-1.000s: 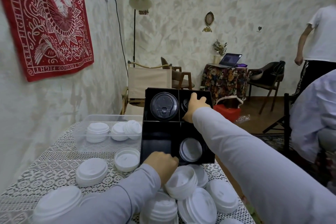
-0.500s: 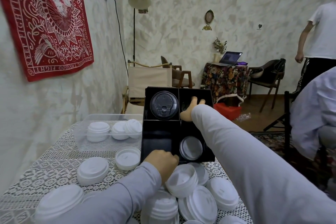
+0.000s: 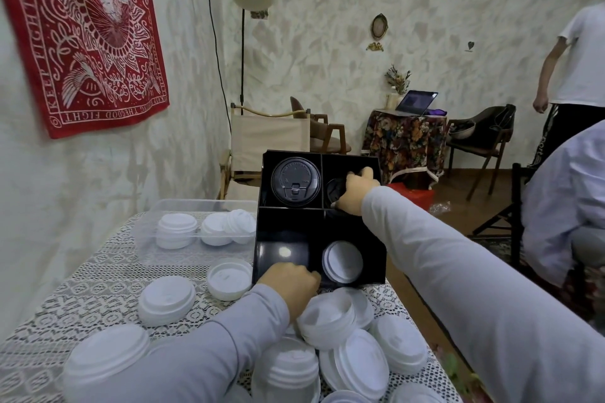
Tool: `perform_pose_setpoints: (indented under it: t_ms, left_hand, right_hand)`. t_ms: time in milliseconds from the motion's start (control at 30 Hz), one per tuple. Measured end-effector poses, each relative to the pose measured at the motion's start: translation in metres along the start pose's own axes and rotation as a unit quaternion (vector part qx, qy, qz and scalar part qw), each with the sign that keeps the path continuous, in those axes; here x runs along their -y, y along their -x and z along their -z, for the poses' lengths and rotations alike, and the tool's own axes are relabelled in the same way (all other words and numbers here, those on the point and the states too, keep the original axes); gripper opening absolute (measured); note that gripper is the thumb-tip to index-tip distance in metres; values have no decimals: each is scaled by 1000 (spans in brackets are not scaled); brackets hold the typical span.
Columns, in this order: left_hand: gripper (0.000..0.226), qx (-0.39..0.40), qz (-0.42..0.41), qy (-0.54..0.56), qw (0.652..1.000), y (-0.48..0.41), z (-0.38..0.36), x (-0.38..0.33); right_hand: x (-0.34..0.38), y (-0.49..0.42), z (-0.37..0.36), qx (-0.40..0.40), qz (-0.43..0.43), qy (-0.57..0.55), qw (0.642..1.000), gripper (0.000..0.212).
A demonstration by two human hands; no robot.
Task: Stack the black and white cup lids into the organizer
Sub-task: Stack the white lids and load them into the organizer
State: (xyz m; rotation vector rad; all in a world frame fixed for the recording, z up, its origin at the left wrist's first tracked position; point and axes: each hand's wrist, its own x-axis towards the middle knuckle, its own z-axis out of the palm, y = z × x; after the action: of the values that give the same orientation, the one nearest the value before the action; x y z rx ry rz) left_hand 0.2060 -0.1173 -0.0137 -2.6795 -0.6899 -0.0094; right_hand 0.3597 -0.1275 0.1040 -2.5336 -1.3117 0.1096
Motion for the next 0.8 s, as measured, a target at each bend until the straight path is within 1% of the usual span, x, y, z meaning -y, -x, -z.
perform_pose_setpoints:
  t_ms: [100,167,267,433,500,567,700,800]
  left_hand:
    - [20,-7,8,0,1000,-1,-3,1]
    - [19,-6,10,0,1000,-1,-3,1]
    - [19,-4,11,4,1000,-1,-2,1]
    - [20,-1,21,12,1000,-2,-2,1]
    - [19,-4,27,16,999,-3,-1,1]
    - [19,-5,29,14,999,-3,0,1]
    - [21,-1,33,12,999,-3,2,0]
    - [23,-1,37,20,999,-3,3,0]
  right_hand:
    - [-1,-1,-1,-35,10,-39,999,42]
    - [0,-1,-2,-53,6,-49,997,40]
    - [2,-1,-3,-71,-4,-45,996,42]
    - [2,-1,-4,-98,-20,-77,992,55]
    - [0,-2,-6,-97,-8,-77,992,50]
    - [-3,-4,-9,-94,12,-62,994,34]
    - [-11,-2,-14,-114,36,-57,991,33]
    - [-15,10,-18,-140,84,-27,986,35]
